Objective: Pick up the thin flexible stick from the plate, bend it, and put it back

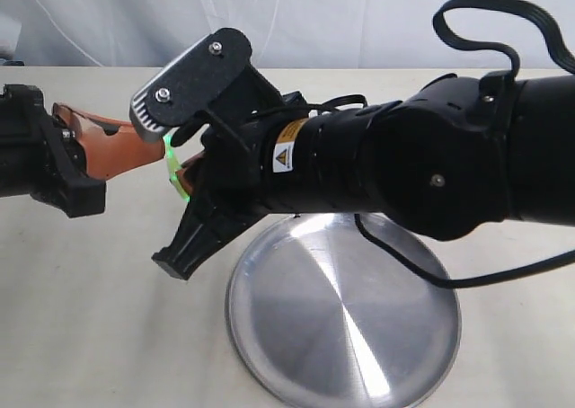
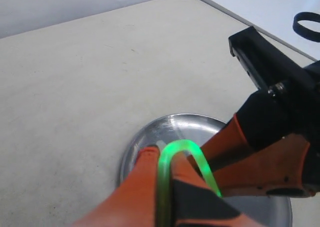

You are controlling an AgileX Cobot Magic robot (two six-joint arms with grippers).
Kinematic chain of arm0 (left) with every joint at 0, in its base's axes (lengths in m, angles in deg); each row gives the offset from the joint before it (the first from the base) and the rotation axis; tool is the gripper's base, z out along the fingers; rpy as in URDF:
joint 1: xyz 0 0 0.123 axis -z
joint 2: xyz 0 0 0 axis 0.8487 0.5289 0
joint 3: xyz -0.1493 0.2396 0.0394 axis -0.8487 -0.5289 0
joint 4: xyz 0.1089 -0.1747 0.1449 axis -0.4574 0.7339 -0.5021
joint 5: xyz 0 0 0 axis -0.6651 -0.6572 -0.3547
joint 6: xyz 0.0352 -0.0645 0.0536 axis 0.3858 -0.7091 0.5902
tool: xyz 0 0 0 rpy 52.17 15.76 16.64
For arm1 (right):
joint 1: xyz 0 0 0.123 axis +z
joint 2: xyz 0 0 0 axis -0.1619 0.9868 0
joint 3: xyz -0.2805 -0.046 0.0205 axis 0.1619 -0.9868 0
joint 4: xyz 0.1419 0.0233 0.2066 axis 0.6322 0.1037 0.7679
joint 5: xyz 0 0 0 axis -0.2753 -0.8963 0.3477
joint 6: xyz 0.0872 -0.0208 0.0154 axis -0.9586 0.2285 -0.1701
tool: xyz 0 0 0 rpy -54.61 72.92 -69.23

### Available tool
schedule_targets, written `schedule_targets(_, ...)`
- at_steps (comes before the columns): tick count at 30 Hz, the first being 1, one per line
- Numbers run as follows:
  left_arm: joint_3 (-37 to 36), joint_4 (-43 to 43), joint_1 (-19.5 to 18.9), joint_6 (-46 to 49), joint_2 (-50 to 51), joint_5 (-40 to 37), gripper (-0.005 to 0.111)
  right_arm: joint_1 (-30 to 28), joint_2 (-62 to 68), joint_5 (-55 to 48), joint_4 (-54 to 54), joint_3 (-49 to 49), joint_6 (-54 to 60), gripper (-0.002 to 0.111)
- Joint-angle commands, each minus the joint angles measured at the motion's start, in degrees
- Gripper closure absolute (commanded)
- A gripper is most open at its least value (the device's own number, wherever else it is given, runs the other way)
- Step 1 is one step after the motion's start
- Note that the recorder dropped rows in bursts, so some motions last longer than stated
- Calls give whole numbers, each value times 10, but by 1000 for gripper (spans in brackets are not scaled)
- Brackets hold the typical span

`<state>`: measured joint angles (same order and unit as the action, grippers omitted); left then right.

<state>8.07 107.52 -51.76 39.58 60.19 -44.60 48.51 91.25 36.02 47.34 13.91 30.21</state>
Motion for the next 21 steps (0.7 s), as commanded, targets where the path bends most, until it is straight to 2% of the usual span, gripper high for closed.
schedule_targets(1, 7, 58, 1, -10, 20, 17, 107, 16, -1, -50, -15, -3, 48, 109)
schedule_targets(21, 7, 46, 1, -44, 23, 1, 107, 16, -1, -77, -15, -3, 105, 109)
